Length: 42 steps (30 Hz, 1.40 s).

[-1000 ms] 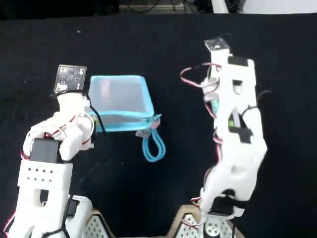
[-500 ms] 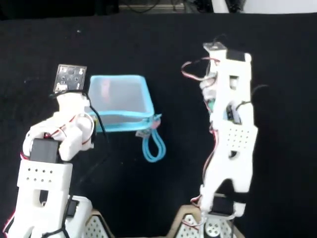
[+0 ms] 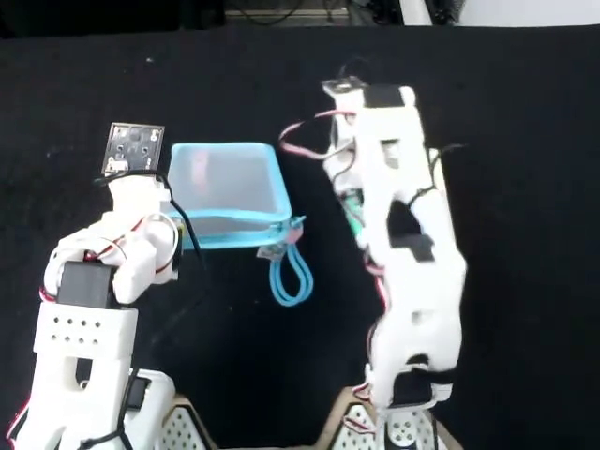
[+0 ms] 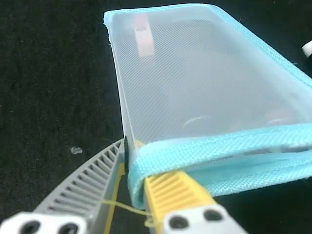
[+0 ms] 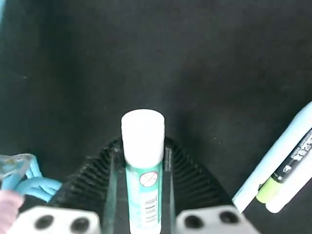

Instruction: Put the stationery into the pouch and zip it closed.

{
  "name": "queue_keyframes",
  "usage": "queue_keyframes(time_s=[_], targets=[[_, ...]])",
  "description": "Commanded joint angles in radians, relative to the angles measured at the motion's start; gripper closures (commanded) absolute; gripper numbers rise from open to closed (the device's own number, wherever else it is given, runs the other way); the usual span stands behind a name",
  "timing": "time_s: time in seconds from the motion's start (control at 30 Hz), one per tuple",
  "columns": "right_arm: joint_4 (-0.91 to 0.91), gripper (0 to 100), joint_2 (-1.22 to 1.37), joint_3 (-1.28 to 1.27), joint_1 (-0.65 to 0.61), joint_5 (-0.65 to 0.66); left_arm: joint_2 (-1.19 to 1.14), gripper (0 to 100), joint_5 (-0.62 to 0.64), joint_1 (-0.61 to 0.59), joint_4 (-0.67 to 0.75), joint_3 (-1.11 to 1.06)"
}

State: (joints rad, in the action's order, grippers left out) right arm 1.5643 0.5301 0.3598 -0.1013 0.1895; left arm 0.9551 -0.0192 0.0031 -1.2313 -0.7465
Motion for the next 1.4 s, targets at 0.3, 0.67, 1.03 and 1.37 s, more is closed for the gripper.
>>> queue_keyframes(time_s=[0.3,0.67,1.03,1.37], targets=[[-0.479,98.6,-0.820,-1.087,0.114,-0.006,0.002,97,0.012,0.004,0.012,0.008],[-0.402,84.5,-0.664,-0.977,0.107,0.040,0.002,97,0.012,0.004,0.012,0.010],[-0.256,85.0,-0.412,-0.746,0.048,0.071,0.002,97,0.012,0.004,0.012,0.010],[-0.307,92.5,-0.358,-0.773,0.037,0.172,0.002,97,0.012,0.002,0.011,0.010]])
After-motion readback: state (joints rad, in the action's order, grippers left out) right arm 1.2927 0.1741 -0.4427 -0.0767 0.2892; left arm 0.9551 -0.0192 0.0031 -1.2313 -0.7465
